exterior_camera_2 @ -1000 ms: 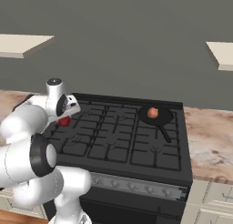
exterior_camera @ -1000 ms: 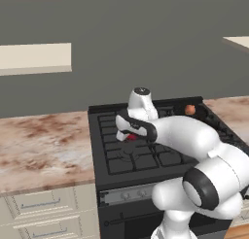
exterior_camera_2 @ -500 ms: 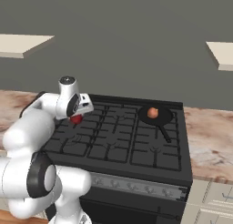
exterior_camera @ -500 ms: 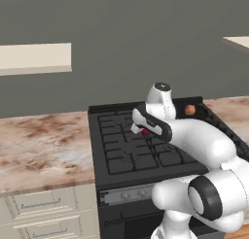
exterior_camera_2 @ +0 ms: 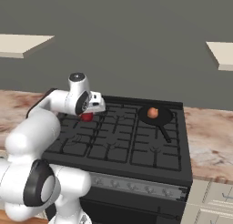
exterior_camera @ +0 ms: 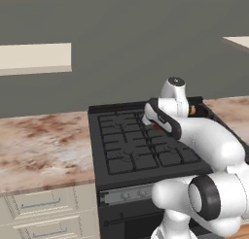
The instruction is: Place the pan on the rear right burner on the stove. Then place the tomato and the onion in the pan and turn on the rear right burner.
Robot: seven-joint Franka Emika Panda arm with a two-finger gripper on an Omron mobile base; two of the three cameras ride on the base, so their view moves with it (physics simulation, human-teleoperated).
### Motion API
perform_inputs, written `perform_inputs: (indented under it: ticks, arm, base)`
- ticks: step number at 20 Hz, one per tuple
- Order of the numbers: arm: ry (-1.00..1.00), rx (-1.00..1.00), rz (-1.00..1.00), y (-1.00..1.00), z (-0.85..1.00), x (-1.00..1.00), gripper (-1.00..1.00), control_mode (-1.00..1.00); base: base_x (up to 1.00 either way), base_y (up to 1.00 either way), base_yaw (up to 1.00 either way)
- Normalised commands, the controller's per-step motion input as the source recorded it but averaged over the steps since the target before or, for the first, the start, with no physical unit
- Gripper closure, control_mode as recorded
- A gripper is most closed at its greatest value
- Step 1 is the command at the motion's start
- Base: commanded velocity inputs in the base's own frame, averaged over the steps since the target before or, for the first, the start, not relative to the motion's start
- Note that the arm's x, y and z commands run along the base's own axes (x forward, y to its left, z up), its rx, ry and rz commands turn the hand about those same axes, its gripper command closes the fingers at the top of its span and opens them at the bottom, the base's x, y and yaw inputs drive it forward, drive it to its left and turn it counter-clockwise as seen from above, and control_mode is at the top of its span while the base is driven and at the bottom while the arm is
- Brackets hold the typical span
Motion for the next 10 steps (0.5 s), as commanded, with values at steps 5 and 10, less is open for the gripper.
perform_inputs:
  ticks: [5,10]
  arm:
    - [0.0,0.02,-0.22,-0.7,0.16,0.16,1.0,-1.0]
    - [0.0,0.02,-0.19,-0.68,0.2,0.18,1.0,-1.0]
  base:
    - [0.0,0.0,0.0]
    - [0.0,0.0,0.0]
